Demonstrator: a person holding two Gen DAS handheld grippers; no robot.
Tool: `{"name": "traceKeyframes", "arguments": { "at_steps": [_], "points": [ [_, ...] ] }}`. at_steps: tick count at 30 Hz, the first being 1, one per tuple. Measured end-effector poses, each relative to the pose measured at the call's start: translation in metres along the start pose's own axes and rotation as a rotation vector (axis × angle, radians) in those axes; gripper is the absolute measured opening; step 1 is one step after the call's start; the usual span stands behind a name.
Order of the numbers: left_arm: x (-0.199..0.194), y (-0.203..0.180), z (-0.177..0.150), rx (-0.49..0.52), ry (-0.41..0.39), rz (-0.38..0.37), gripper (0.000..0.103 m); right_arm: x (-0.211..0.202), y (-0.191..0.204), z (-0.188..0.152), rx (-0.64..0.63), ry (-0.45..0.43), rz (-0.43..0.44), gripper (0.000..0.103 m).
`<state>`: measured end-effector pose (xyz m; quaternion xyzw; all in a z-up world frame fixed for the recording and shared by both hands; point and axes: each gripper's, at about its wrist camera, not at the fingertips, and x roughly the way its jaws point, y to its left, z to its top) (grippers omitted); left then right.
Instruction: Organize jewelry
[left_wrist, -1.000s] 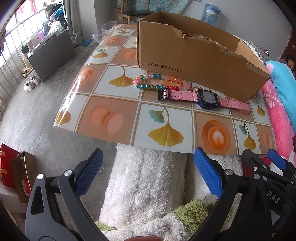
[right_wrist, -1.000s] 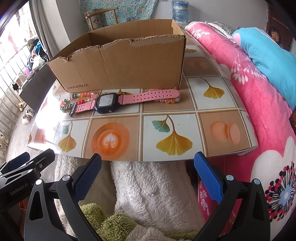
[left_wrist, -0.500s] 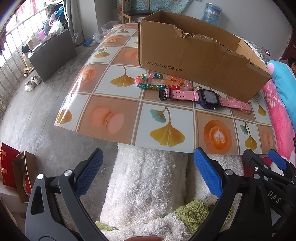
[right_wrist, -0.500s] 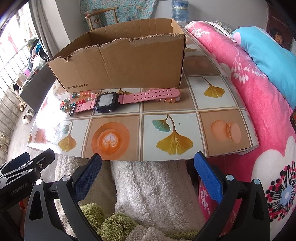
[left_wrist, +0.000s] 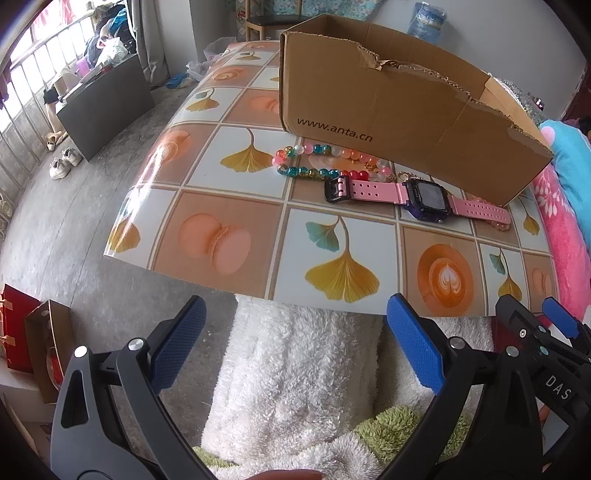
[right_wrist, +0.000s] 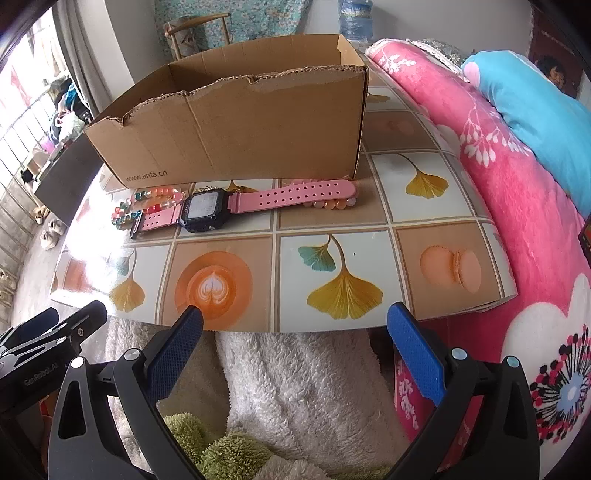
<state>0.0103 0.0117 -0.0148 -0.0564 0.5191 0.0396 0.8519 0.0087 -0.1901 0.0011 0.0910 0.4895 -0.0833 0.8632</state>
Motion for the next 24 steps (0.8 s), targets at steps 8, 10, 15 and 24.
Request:
{"name": "traceKeyframes", "arguments": {
  "at_steps": [8,10,15,24],
  "points": [
    [0.029,-0.004,0.023,0.041,0.045,0.038,0.095,0.023,-0.012,0.022,0.032,0.027,-0.032,0.098],
    [0.038,-0.005,0.028,0.049,0.064,0.051,0.095,0.032,-0.015,0.027,0.036,0.042,-0.037,0.098],
    [0.052,-0.006,0.036,0.064,0.096,0.054,0.095,0.048,-0.019,0.036,0.003,0.059,-0.057,0.098],
    [0.052,-0.009,0.036,0.121,0.087,0.014,0.095,0.062,-0.025,0.038,-0.048,0.068,-0.065,0.098]
  ]
}}
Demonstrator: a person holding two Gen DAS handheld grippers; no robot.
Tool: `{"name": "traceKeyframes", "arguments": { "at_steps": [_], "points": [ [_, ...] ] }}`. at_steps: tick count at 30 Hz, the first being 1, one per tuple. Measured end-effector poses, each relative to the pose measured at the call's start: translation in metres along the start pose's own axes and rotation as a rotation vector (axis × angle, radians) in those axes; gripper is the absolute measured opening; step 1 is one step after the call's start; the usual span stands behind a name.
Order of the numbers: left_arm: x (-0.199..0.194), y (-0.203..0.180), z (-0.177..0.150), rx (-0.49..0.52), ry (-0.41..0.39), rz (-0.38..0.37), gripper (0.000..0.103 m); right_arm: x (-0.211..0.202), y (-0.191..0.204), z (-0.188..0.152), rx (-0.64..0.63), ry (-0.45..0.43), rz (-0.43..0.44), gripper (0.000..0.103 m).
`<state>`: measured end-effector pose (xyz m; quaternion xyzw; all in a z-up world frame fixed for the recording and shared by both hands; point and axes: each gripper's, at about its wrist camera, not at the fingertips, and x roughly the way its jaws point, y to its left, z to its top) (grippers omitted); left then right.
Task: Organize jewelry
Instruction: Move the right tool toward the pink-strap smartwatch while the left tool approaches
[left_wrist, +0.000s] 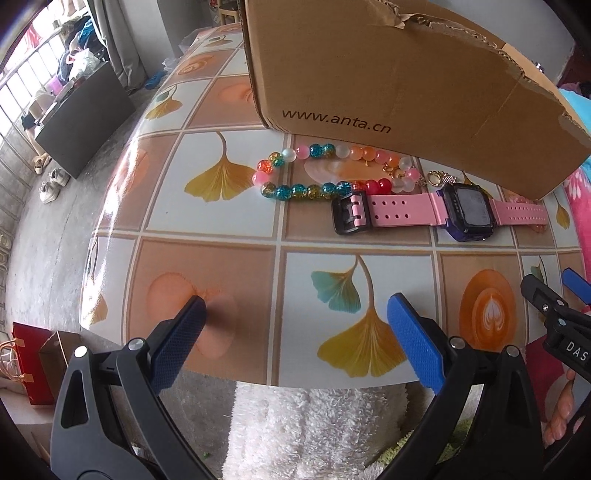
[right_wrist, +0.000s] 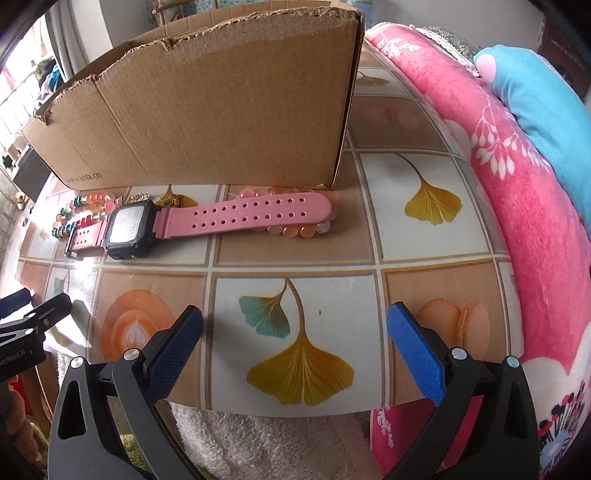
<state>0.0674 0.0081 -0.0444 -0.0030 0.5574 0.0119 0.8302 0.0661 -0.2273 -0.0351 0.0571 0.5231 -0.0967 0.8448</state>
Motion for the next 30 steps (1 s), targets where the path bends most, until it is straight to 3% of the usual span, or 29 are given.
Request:
{"name": "traceKeyframes", "arguments": {
  "at_steps": [13,19,21,25,30],
  "points": [
    [0.002,0.007,0.002,0.064,-0.036,-0.034,0.096,0.005,-0.010,0.004,-0.040,-0.011,0.036,0.098],
    [-0.002,0.014,0.003,0.084,-0.094,-0.070,0.094,0.004,-0.013,0.004,-0.096,-0.003,0.063,0.097],
    [-0.006,0.014,0.006,0.092,-0.120,-0.092,0.081,0.000,-0.016,0.005,-0.103,-0.005,0.078,0.097],
    [-0.010,0.006,0.012,0.139,-0.153,-0.115,0.066,-0.015,-0.026,0.013,-0.109,-0.060,0.122,0.097],
    [-0.007,-0.009,0.017,0.197,-0.151,-0.123,0.048,-0.037,-0.008,0.027,-0.289,-0.171,0.196,0.094]
  ]
}}
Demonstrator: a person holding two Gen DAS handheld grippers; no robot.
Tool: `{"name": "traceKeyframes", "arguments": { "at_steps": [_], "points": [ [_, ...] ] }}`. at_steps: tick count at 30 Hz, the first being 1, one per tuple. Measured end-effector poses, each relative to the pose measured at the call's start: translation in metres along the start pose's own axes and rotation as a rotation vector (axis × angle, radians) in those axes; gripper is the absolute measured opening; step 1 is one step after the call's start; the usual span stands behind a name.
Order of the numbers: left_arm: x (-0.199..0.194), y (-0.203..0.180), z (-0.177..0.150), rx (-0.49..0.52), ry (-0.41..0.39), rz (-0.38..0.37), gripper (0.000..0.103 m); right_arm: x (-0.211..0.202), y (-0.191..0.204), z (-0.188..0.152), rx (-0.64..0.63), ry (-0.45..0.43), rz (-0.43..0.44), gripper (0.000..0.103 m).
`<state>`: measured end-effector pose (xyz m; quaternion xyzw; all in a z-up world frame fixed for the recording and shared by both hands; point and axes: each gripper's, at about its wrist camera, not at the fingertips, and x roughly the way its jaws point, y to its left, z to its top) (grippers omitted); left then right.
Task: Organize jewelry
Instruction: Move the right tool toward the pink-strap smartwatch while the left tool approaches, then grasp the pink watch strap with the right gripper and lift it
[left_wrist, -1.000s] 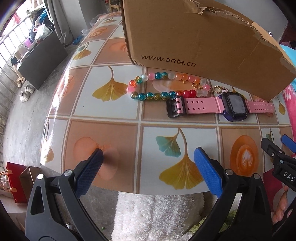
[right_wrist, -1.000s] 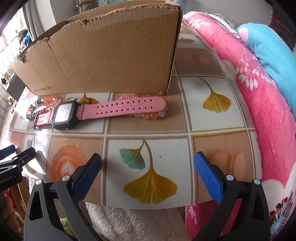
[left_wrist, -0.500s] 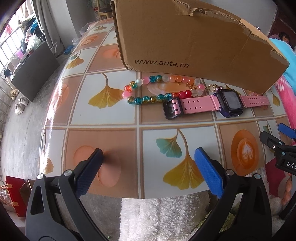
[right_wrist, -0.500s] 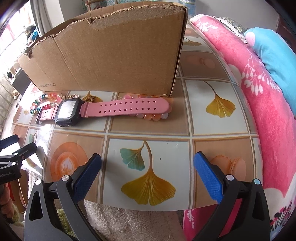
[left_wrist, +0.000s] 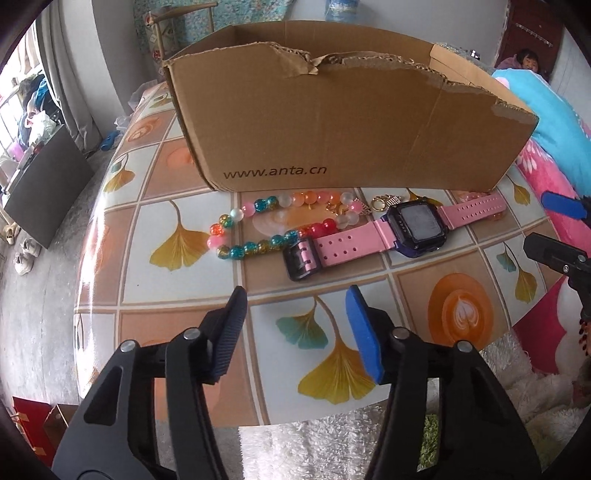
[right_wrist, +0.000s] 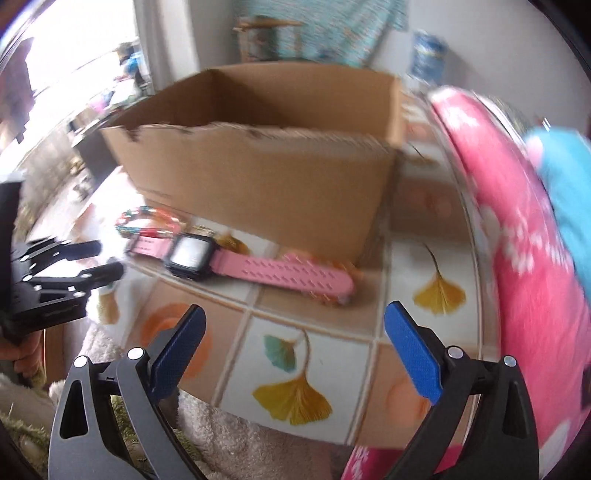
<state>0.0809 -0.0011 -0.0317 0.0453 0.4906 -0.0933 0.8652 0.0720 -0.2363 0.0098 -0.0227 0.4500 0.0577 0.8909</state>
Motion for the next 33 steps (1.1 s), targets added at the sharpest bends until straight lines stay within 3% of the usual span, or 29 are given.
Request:
{"name": "traceKeyframes", "arguments": {
  "at_steps": [4,6,8,22,26,33],
  "points": [
    [0.006,0.004,0.004,-0.045,0.021,-0.008,0.038,0.013,0.022,0.013,-0.150,-0.008,0.157,0.081],
    [0.007,0.007,0.007,-0.071,0.019,-0.016,0.034,0.022,0.032,0.020,-0.207,0.006,0.200,0.073],
    [0.008,0.010,0.008,-0.093,0.022,-0.011,0.032,0.027,0.047,0.024,-0.270,-0.008,0.225,0.072],
    [0.010,0.018,0.007,-0.108,0.022,-0.005,0.030,0.062,0.076,0.036,-0.494,0.065,0.257,0.060],
    [0.007,0.016,0.002,-0.106,0.014,-0.006,0.030,0.071,0.076,0.041,-0.523,0.099,0.241,0.053],
    [-0.003,0.020,-0.008,-0.086,-0.016,-0.043,0.030,0.069,0.077,0.041,-0.527,0.138,0.277,0.052]
  ]
}}
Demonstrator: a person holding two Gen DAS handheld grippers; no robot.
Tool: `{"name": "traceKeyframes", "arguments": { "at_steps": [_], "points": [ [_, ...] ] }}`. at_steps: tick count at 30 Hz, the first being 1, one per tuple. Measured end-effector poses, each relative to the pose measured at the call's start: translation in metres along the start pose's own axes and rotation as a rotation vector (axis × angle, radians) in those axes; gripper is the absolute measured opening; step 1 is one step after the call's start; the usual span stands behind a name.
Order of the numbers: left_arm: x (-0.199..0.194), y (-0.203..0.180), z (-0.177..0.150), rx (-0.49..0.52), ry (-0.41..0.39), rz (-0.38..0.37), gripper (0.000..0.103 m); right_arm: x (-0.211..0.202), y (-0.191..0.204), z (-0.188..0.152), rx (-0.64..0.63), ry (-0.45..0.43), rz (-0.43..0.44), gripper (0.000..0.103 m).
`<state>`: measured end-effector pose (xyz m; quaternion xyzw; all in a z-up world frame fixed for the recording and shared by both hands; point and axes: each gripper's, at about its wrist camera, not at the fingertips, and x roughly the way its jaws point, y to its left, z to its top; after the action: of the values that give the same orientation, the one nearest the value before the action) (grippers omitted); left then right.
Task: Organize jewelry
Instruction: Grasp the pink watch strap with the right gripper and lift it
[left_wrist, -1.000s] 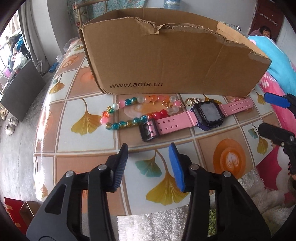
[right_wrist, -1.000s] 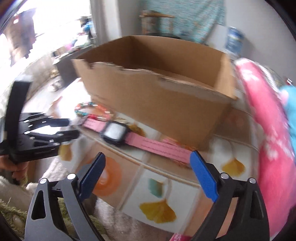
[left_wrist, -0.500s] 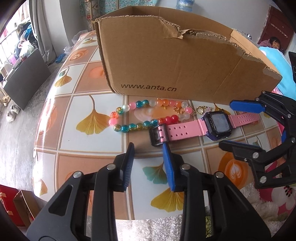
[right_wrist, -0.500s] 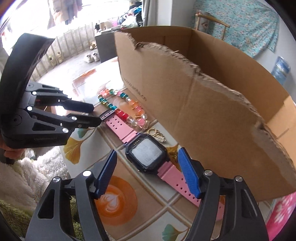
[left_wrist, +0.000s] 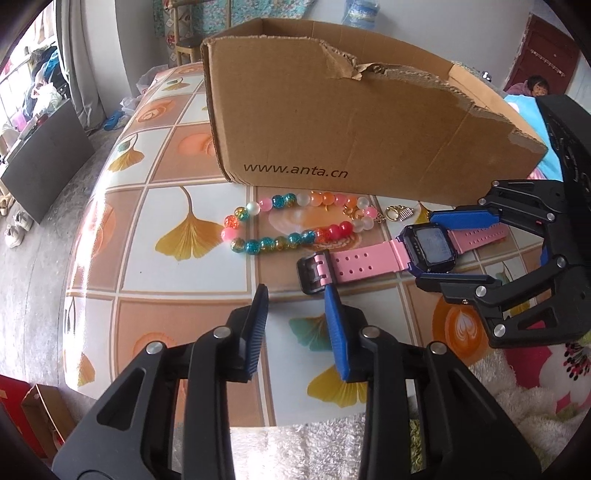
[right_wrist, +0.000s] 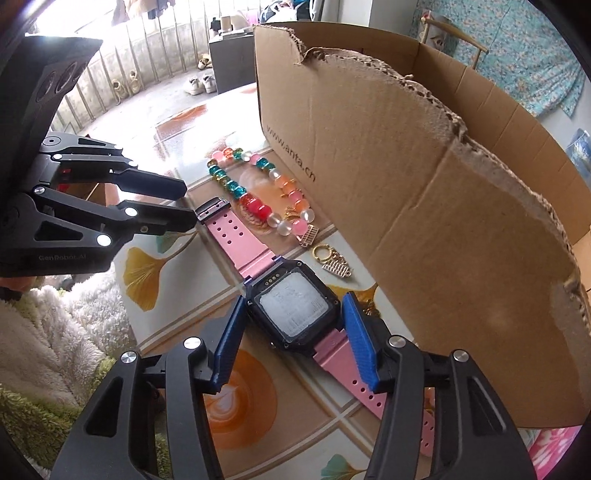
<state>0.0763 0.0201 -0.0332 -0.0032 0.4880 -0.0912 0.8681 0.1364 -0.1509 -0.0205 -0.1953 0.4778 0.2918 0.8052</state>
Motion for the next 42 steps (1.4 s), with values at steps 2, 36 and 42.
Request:
{"name": "traceKeyframes", "arguments": {
  "at_steps": [2,36,42],
  "points": [
    [-0.005,-0.003,-0.004,0.041,-0.014,-0.005,0.030,0.002,0.003,0.000,-0.002,0.006,0.018,0.052],
    [0.002,-0.018,0.010,0.075,0.030,-0.034,0.007,-0.017,-0.017,-0.034,0.180,0.032,0.235,0.052],
    [0.006,-0.003,0.013,0.008,0.055,-0.082,0.007,-0.022,0.009,-0.044,0.054,0.041,0.028,0.045]
  ]
}}
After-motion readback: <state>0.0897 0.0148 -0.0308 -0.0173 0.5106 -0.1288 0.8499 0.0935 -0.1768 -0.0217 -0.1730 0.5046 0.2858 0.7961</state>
